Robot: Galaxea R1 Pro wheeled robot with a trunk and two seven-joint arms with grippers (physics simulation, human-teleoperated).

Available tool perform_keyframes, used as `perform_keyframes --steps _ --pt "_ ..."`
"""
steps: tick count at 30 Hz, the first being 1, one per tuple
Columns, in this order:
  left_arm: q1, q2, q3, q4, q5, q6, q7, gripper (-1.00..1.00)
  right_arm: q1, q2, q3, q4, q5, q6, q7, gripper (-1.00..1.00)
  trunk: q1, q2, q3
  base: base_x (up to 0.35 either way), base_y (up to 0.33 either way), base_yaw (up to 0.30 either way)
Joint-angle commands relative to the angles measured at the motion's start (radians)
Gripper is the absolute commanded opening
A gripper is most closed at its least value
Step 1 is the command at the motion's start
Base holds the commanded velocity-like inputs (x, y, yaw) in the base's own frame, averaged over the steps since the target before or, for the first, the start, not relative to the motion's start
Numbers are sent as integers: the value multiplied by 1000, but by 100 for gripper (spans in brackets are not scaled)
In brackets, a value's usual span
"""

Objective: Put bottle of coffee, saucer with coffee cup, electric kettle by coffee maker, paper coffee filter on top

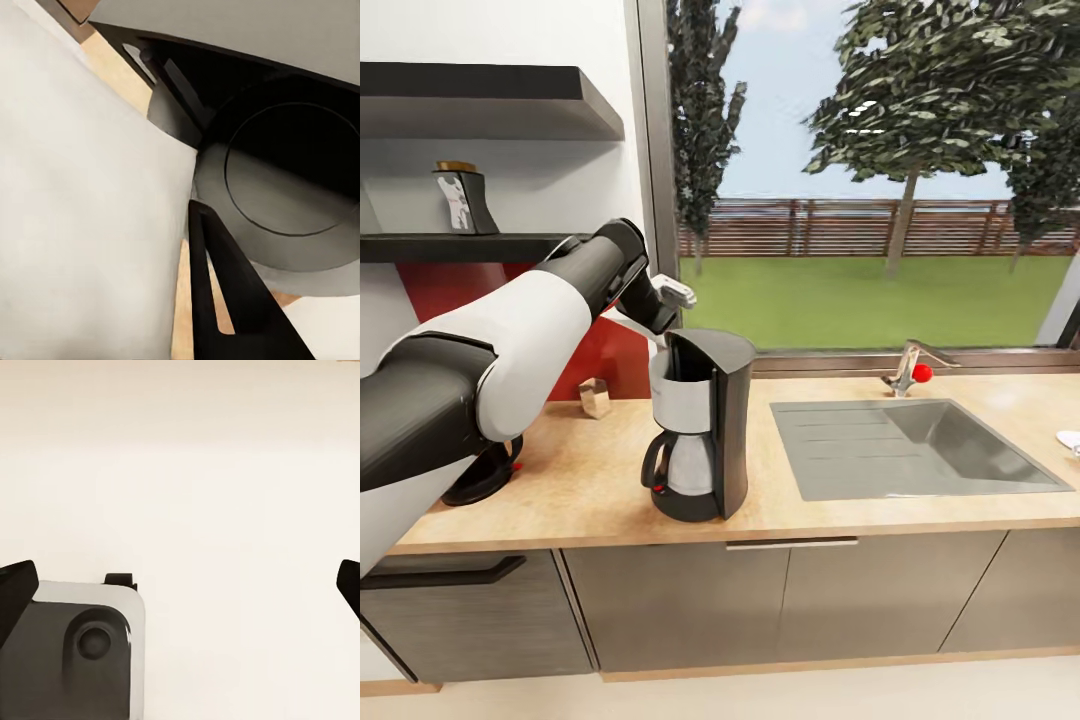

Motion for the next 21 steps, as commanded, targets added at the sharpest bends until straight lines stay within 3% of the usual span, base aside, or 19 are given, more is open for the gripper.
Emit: perform_keyframes --steps 1,11,21 --pt "5 0 -1 -7 -1 -3 -15 -100 -3 6 2 -5 0 -5 1 100 1 -2 -2 0 0 0" --pt "6 0 -3 16 -12 -35 -30 -100 -4 60 2 -11 4 -6 -3 100 1 -2 -2 0 0 0" --pt "6 3 -13 18 -17 -56 -68 -100 -4 67 2 -6 5 -6 -5 100 1 -2 -2 0 0 0"
